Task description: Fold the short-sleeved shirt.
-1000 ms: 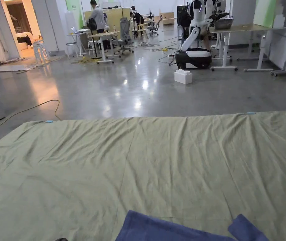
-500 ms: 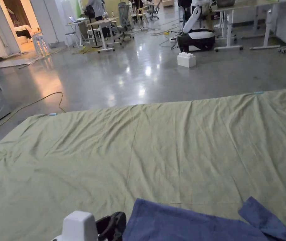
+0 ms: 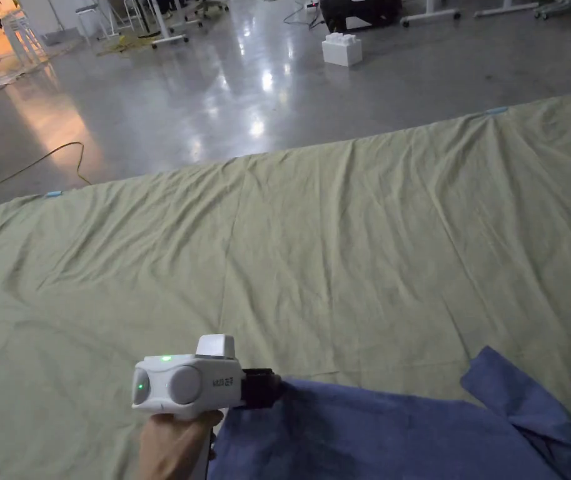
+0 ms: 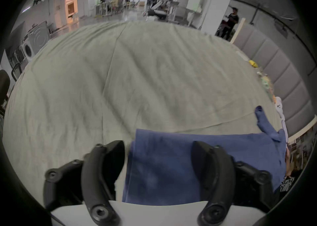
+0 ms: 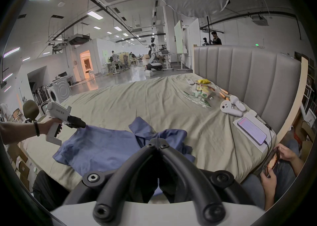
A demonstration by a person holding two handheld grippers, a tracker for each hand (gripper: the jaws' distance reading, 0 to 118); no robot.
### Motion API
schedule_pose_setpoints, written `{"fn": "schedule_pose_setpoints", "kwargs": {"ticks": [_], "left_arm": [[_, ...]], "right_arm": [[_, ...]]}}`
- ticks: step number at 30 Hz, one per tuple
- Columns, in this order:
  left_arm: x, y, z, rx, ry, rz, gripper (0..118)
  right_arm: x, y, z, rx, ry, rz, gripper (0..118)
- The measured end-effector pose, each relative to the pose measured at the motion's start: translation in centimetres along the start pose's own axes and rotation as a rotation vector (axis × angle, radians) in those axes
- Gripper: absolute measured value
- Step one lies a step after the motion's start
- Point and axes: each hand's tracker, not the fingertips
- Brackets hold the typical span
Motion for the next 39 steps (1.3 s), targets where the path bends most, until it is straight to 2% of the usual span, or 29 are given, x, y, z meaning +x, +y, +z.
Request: {"fn": "schedule_pose_setpoints", "kwargs": {"ticks": [1, 4, 5, 7, 10, 13, 14, 15, 17, 18, 19, 23, 26, 27, 29, 30, 31, 34, 39], "left_arm": [[-0.1, -0.1, -0.4, -0.009, -0.006, -0.010, 64], [0.9, -0.2, -1.0, -0.018, 0.028, -0.059, 57], [1.3, -0.1, -0.6, -0.024, 0.043, -0.089, 49], [2.3, -0.1, -0.2, -0.032, 0.071, -0.157, 11], [3.5, -0.4, -0.7, -0.055, 0.100, -0.195, 8], [4.5, -0.6, -2.1, -0.083, 0.157, -0.250, 8], [4.6, -0.5, -2.3, -0.094, 0.151, -0.251, 8], [4.6, -0.3, -2.4, -0.103, 0.151, -0.254, 8], [5.0, 0.2, -1.4, -0.126, 0.134, -0.234, 8], [4.9, 0.3, -1.4, -0.134, 0.124, -0.222, 8], [4.7, 0.4, -1.4, -0.141, 0.113, -0.210, 8], [4.4, 0.4, -1.0, -0.140, 0.090, -0.171, 8], [4.2, 0.4, -0.9, -0.132, 0.081, -0.165, 8], [4.3, 0.3, -0.8, -0.129, 0.080, -0.165, 8], [4.4, 0.2, -0.7, -0.118, 0.086, -0.165, 8], [4.6, 0.1, -0.6, -0.110, 0.096, -0.171, 8], [4.8, 0.0, -0.3, -0.102, 0.109, -0.178, 8], [5.0, -0.2, 2.4, -0.016, 0.112, -0.177, 6], [1.9, -1.0, 16.5, 0.288, -0.079, -0.033, 6]], "right_arm": [[0.2, -0.1, -0.2, -0.007, -0.006, -0.004, 0], [0.4, -0.3, -0.5, -0.027, -0.016, -0.003, 0], [0.5, -0.4, -0.6, -0.033, -0.014, -0.002, 0], [0.5, -0.3, -1.0, -0.042, -0.007, 0.002, 0], [0.9, 0.5, -2.6, -0.064, 0.010, 0.002, 0], [2.3, 2.4, -6.3, -0.082, -0.012, 0.060, 0], [3.0, 3.0, -8.3, -0.144, -0.010, 0.054, 1], [3.7, 3.5, -10.3, -0.167, -0.015, 0.061, 16], [5.1, 4.0, -14.7, -0.244, -0.030, 0.078, 64], [5.5, 4.1, -16.9, -0.312, -0.036, 0.080, 78], [6.0, 3.8, -19.3, -0.395, -0.034, 0.088, 77], [7.4, 2.0, -25.0, -0.519, -0.022, 0.090, 77], [7.4, 0.5, -26.9, -0.593, -0.014, 0.131, 77], [7.3, 0.3, -27.0, -0.591, -0.021, 0.134, 73], [6.8, 0.5, -26.2, -0.558, -0.011, 0.120, 36], [6.6, 0.6, -25.9, -0.545, -0.013, 0.116, 8], [6.6, 0.9, -25.5, -0.531, -0.001, 0.105, 5], [6.8, 2.0, -24.2, -0.502, 0.102, -0.007, 5], [6.0, 8.2, -17.3, -0.233, 0.170, -0.059, 5]]}}
